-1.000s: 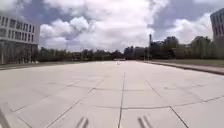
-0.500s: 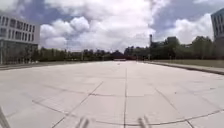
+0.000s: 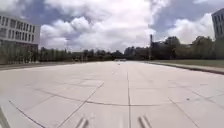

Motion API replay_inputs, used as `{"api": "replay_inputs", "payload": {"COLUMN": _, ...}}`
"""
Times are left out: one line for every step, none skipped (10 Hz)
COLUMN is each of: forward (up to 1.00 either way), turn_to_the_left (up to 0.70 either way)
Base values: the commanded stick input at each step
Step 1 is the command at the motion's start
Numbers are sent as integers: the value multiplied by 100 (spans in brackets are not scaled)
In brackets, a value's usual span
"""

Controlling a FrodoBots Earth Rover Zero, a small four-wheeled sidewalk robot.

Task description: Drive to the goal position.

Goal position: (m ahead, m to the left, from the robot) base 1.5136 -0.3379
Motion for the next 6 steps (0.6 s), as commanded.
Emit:
{"api": "replay_inputs", "payload": {"forward": 70, "turn_to_the_left": 0}}
{"api": "replay_inputs", "payload": {"forward": 70, "turn_to_the_left": 0}}
{"api": "replay_inputs", "payload": {"forward": 70, "turn_to_the_left": 0}}
{"api": "replay_inputs", "payload": {"forward": 70, "turn_to_the_left": 0}}
{"api": "replay_inputs", "payload": {"forward": 70, "turn_to_the_left": 0}}
{"api": "replay_inputs", "payload": {"forward": 70, "turn_to_the_left": 0}}
